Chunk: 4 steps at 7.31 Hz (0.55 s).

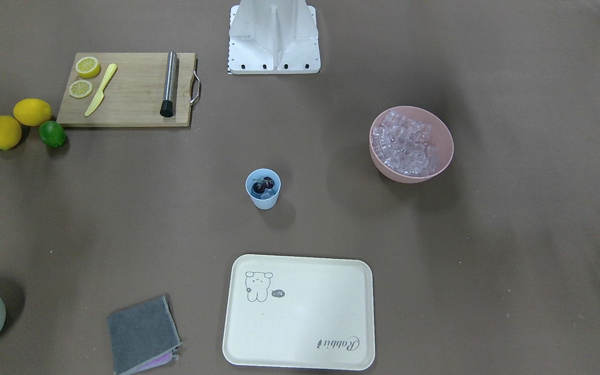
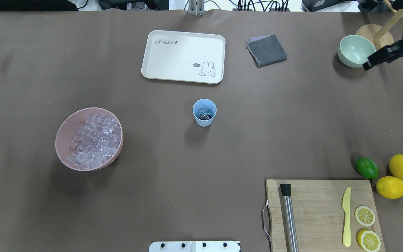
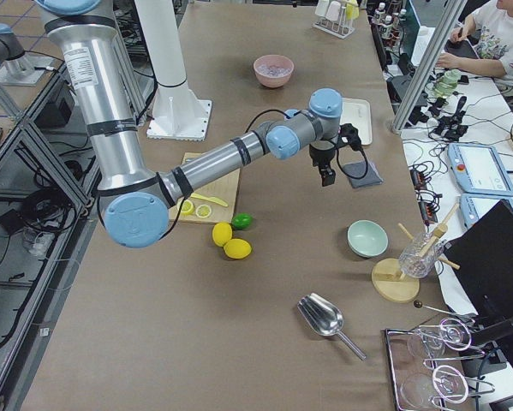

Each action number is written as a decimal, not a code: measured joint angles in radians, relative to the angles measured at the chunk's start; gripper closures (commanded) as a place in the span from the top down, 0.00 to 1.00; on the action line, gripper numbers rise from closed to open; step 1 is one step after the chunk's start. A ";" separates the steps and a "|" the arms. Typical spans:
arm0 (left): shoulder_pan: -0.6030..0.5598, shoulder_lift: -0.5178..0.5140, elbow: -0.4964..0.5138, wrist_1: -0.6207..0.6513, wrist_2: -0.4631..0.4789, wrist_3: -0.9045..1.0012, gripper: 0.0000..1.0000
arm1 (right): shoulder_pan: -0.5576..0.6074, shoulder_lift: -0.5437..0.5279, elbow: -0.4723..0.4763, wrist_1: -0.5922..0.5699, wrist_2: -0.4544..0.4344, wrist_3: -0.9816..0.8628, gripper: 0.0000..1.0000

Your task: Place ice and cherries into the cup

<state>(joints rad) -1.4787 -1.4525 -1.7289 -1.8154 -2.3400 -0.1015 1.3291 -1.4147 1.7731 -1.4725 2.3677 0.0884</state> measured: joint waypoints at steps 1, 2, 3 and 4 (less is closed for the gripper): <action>-0.026 0.027 0.002 -0.002 -0.035 0.017 0.98 | 0.048 -0.029 -0.021 -0.002 0.011 -0.102 0.86; -0.044 0.036 0.004 -0.003 -0.053 0.021 0.98 | 0.082 -0.043 -0.048 -0.001 0.015 -0.182 0.86; -0.052 0.036 0.004 -0.006 -0.058 0.020 0.98 | 0.099 -0.044 -0.070 0.001 0.014 -0.225 0.86; -0.055 0.033 0.004 -0.014 -0.060 0.021 0.98 | 0.105 -0.036 -0.085 0.004 0.010 -0.242 0.85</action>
<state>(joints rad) -1.5337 -1.4196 -1.7250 -1.8293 -2.3998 -0.0802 1.4343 -1.4511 1.6882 -1.4682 2.3774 -0.1533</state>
